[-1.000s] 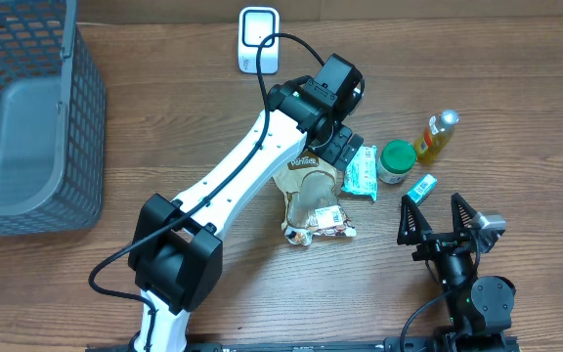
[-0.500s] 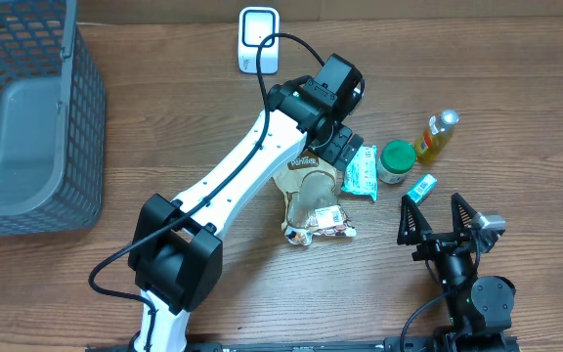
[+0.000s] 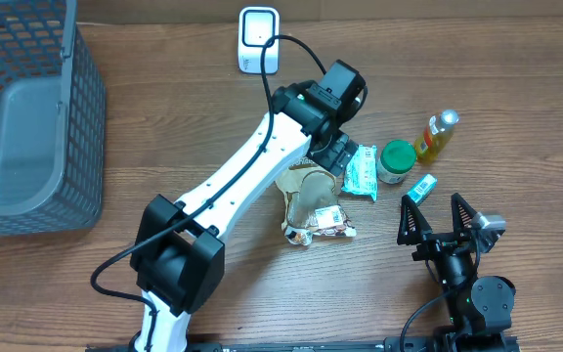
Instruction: Scan the item barcode
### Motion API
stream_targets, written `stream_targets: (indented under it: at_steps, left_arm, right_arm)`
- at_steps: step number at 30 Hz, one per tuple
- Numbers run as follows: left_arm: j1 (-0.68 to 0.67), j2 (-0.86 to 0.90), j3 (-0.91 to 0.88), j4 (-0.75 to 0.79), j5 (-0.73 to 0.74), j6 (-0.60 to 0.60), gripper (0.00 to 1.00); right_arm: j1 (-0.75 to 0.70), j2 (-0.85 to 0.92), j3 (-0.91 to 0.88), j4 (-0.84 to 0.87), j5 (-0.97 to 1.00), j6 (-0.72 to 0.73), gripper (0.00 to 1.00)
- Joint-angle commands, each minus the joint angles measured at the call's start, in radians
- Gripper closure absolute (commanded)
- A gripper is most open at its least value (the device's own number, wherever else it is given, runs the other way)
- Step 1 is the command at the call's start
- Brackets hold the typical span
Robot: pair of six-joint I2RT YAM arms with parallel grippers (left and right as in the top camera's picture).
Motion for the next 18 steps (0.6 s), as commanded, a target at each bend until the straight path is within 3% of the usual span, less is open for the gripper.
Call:
stream_targets:
  at_steps: [1, 12, 15, 18]
  left_arm:
    - [-0.024, -0.062, 0.006, 0.001, -0.066, -0.005, 0.01]
    - [-0.024, -0.274, -0.04, -0.05, -0.073, -0.002, 0.01]
    - [-0.01, -0.334, -0.117, -0.034, -0.072, -0.003, 0.01]
    - [0.031, -0.415, -0.296, 0.085, -0.071, -0.003, 0.0]
  right_arm:
    - [0.006, -0.008, -0.011, 0.003, 0.0, -0.001, 0.0]
    - [0.006, -0.008, -0.011, 0.003, 0.0, -0.001, 0.0]
    - [0.006, -0.008, -0.011, 0.003, 0.0, -0.001, 0.0]
    - [0.006, -0.008, -0.011, 0.003, 0.0, -0.001, 0.0]
